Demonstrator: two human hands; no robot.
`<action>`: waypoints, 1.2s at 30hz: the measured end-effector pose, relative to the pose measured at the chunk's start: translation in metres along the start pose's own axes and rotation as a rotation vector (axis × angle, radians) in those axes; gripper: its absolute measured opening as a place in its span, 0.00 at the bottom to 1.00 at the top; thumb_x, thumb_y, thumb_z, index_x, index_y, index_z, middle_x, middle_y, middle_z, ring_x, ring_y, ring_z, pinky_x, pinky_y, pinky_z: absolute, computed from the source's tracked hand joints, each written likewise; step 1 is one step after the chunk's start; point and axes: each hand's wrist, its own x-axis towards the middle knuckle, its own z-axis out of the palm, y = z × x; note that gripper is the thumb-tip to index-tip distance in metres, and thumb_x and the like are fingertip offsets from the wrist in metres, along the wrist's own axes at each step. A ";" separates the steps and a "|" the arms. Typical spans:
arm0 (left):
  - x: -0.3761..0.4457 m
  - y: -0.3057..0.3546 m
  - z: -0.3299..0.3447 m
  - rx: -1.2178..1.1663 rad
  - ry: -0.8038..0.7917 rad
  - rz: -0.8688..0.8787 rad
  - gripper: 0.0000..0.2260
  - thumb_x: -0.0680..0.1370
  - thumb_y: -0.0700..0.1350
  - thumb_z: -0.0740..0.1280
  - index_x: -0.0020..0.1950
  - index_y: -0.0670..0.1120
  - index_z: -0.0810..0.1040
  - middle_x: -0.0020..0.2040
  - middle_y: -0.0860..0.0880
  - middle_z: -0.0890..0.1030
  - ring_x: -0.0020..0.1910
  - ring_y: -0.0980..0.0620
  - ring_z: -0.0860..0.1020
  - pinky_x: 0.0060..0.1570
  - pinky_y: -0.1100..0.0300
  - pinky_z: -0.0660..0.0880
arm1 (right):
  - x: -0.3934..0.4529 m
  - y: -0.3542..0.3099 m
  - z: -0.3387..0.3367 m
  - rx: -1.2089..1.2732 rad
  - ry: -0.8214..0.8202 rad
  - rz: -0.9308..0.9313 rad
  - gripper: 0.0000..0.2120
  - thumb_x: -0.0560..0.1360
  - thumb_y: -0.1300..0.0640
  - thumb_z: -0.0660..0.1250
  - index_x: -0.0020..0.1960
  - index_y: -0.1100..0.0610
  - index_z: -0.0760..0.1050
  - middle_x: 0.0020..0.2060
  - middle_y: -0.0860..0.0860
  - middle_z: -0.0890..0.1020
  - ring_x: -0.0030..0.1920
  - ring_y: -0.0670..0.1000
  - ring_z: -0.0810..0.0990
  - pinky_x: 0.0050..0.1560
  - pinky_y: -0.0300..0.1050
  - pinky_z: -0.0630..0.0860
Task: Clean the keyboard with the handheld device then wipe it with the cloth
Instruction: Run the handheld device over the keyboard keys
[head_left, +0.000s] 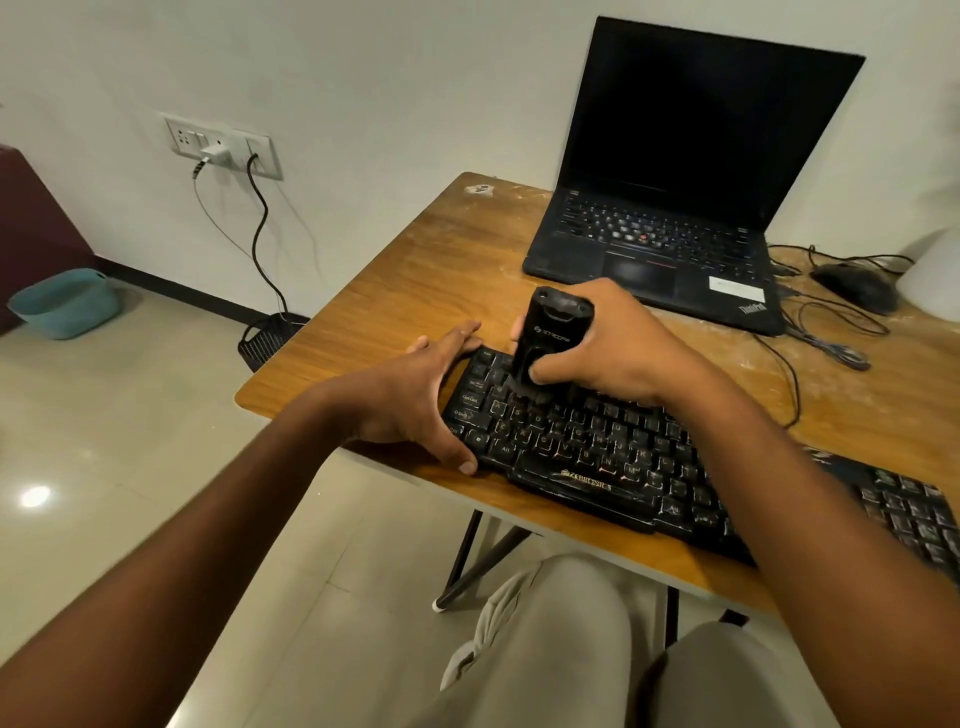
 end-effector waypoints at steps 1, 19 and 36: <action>0.001 -0.001 0.000 -0.005 0.002 -0.004 0.70 0.54 0.57 0.87 0.80 0.68 0.40 0.82 0.53 0.54 0.81 0.41 0.51 0.78 0.38 0.57 | 0.002 -0.002 0.006 0.036 0.031 -0.018 0.15 0.67 0.63 0.78 0.51 0.50 0.83 0.45 0.51 0.87 0.45 0.52 0.86 0.49 0.57 0.84; 0.003 -0.005 -0.001 -0.005 0.012 0.013 0.68 0.50 0.62 0.86 0.79 0.70 0.45 0.79 0.50 0.59 0.79 0.40 0.57 0.75 0.39 0.64 | 0.007 -0.011 0.017 -0.013 0.063 -0.039 0.13 0.66 0.61 0.79 0.49 0.52 0.83 0.41 0.51 0.86 0.40 0.50 0.85 0.40 0.50 0.84; 0.004 -0.005 0.001 -0.004 0.013 0.014 0.67 0.50 0.63 0.86 0.79 0.69 0.46 0.78 0.53 0.62 0.80 0.40 0.56 0.75 0.37 0.63 | 0.013 -0.015 0.025 0.075 0.067 -0.035 0.14 0.66 0.63 0.77 0.49 0.51 0.83 0.42 0.51 0.87 0.43 0.52 0.86 0.46 0.53 0.85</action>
